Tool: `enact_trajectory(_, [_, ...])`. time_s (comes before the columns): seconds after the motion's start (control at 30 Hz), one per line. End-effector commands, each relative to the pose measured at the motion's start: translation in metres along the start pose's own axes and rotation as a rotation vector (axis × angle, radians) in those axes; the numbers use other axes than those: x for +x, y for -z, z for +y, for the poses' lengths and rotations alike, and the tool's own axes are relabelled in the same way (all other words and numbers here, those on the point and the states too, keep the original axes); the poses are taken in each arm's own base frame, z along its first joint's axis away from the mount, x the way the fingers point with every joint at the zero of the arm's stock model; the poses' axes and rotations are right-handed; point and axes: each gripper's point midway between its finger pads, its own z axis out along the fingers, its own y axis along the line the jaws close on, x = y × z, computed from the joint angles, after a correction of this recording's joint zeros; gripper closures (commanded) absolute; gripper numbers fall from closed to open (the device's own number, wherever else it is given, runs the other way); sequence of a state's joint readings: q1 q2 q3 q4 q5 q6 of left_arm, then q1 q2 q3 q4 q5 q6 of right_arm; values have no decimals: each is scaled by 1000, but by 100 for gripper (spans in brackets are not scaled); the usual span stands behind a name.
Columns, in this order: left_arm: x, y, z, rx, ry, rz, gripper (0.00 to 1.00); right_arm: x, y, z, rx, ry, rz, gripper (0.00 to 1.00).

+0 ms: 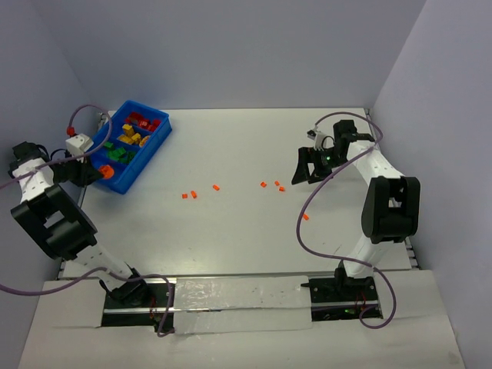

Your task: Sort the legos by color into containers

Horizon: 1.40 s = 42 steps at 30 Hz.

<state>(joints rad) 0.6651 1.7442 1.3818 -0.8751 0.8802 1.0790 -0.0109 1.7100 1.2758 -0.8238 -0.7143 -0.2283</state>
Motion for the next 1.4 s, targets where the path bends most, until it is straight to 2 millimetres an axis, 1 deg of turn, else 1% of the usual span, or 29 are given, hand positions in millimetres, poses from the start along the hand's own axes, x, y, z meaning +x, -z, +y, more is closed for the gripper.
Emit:
enact_trajectory(0.0, [-17,3,39,-104,-30,-20,100,-13,1,-1,12,27,-26,6])
enact_trajectory(0.07, [-20,1,52,-132,7,-25,100,-13,0,-1,11,23,-22,6])
enact_trajectory(0.2, [-25,0,72,-190,24,-39,100,-13,-1,-2,14,21,-21,6])
enact_trajectory(0.33, [-27,-3,90,-253,32,-21,100,-13,-1,-3,14,18,-19,6])
enact_trajectory(0.6, [-34,-15,110,-324,22,4,100,-12,-2,-5,22,16,-14,6])
enact_trajectory(0.73, [-34,-24,116,-341,24,23,98,-10,-2,-6,29,18,-11,6])
enact_trajectory(0.87, [-27,-33,118,-336,39,55,98,-9,-1,-7,37,21,-10,6])
enact_trajectory(0.93, [-24,-34,121,-343,41,71,98,-8,-1,-7,42,24,-8,6])
enact_trajectory(1.13, [-14,-34,118,-348,35,103,98,-6,-2,-9,42,21,-3,6])
enact_trajectory(1.23, [-10,-33,118,-350,44,116,95,-6,-2,-9,43,22,-1,6])
enact_trajectory(1.3, [-6,-33,118,-353,48,130,90,-6,-2,-9,45,23,-1,6])
enact_trajectory(1.33, [-6,-33,118,-356,47,132,90,-6,-2,-9,45,23,-1,6])
enact_trajectory(1.37, [-5,-33,118,-356,49,134,84,-6,-3,-9,43,22,0,5])
